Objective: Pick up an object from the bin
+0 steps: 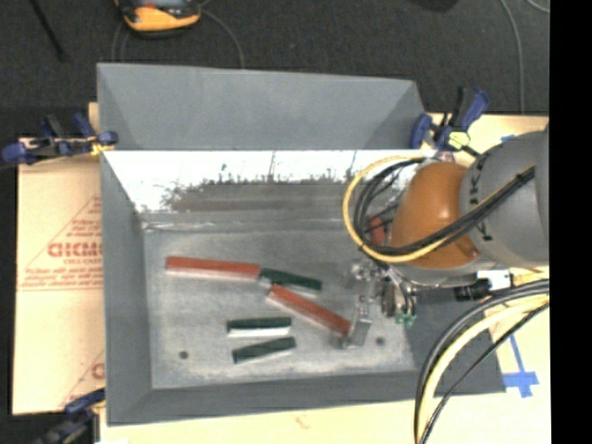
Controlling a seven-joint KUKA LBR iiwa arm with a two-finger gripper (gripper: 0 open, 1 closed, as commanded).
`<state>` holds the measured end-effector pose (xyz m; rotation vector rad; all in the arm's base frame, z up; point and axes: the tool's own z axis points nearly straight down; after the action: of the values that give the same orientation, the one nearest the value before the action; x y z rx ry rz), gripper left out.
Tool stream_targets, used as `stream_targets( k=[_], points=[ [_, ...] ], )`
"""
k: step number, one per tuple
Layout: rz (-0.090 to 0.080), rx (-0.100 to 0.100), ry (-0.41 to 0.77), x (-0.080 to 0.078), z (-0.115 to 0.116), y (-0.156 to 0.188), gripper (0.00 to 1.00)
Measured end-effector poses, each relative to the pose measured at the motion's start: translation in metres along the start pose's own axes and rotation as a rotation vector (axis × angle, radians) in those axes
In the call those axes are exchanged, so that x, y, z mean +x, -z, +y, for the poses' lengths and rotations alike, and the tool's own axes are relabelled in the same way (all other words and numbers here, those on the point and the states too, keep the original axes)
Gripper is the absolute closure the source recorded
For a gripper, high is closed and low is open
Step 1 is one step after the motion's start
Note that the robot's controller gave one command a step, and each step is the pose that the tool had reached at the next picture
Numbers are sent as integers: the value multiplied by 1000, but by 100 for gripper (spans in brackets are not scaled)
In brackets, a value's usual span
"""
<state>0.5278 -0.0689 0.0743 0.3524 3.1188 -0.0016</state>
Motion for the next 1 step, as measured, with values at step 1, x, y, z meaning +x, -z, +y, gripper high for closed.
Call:
stream_targets(
  k=[1],
  points=[
    [0, 0, -10, 17, 25, -1, 100]
  ],
)
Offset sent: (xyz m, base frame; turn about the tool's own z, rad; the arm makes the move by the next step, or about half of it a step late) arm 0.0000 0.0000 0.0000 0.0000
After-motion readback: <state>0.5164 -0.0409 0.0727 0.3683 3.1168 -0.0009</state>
